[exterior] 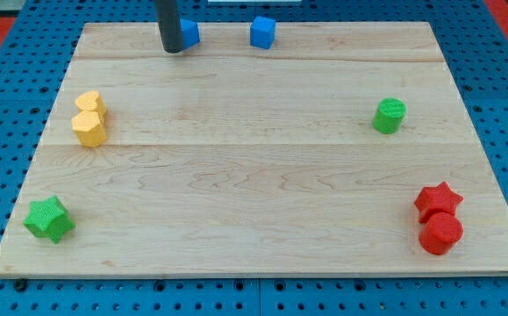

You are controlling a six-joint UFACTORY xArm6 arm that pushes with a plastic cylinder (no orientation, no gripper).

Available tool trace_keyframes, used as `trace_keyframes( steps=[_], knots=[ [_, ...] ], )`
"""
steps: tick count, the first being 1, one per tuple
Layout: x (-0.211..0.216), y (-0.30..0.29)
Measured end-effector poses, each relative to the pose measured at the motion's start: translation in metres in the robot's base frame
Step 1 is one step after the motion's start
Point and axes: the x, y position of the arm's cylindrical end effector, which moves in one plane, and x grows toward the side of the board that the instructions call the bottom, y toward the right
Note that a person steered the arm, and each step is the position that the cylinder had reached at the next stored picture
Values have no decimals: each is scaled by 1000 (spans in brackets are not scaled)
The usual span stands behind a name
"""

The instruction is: Push the green circle into the green star

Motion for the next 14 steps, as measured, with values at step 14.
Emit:
trace_keyframes(
  steps=[14],
  knots=[
    [-2,260]
  ],
)
